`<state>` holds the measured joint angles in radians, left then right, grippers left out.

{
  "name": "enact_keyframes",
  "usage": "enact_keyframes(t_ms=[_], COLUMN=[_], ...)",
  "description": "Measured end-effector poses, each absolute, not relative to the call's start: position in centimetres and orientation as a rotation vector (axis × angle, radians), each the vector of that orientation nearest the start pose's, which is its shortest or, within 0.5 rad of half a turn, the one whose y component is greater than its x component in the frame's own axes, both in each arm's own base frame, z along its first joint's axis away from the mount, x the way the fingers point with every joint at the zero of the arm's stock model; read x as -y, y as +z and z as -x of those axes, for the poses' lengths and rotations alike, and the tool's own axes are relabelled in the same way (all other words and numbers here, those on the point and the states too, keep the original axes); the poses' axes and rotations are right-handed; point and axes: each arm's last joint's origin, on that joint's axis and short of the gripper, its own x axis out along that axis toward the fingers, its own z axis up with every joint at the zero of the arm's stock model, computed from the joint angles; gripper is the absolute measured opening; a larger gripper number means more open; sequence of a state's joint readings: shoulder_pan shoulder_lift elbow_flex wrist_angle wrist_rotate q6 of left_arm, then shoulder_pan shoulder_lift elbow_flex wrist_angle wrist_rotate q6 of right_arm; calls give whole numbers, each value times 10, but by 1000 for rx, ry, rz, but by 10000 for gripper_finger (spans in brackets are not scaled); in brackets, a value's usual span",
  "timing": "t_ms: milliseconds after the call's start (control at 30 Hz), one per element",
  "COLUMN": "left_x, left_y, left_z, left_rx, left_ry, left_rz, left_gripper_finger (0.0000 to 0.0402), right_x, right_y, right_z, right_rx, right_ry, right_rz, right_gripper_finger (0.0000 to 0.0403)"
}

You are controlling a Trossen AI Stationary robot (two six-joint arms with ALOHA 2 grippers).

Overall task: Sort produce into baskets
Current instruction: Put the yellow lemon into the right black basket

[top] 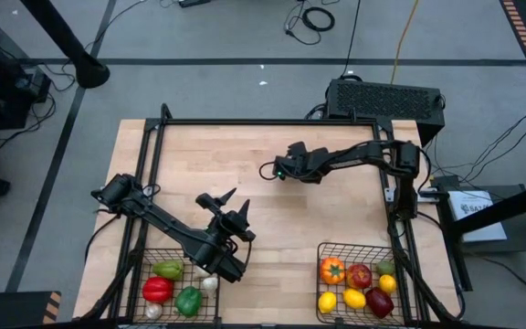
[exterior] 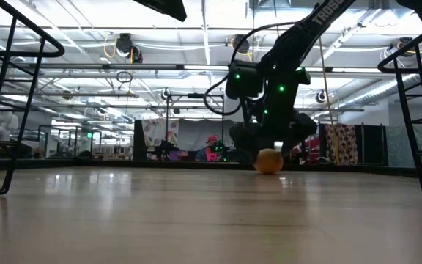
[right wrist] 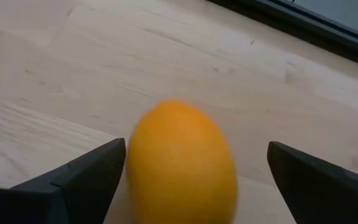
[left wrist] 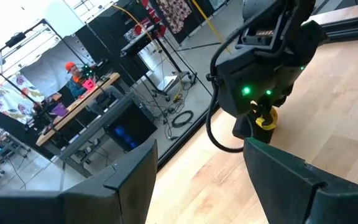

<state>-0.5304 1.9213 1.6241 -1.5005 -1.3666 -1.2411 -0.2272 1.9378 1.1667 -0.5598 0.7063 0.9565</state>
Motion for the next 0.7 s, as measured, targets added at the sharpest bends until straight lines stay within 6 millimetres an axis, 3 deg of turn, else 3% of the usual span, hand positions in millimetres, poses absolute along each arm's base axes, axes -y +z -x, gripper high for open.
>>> enact_keyframes(t_ms=[367, 700], left_x=[151, 151], left_y=[265, 265], left_z=[-313, -313], left_rx=[-475, -473], left_ry=[998, 999], left_rz=[-395, -393], left_gripper_finger=[244, 244], right_x=[97, 86], right_y=[127, 145], right_z=[-342, -340], right_rx=[-894, -923], right_ry=[-1272, -1198], right_rz=[-396, -333], right_gripper_finger=[302, 266])
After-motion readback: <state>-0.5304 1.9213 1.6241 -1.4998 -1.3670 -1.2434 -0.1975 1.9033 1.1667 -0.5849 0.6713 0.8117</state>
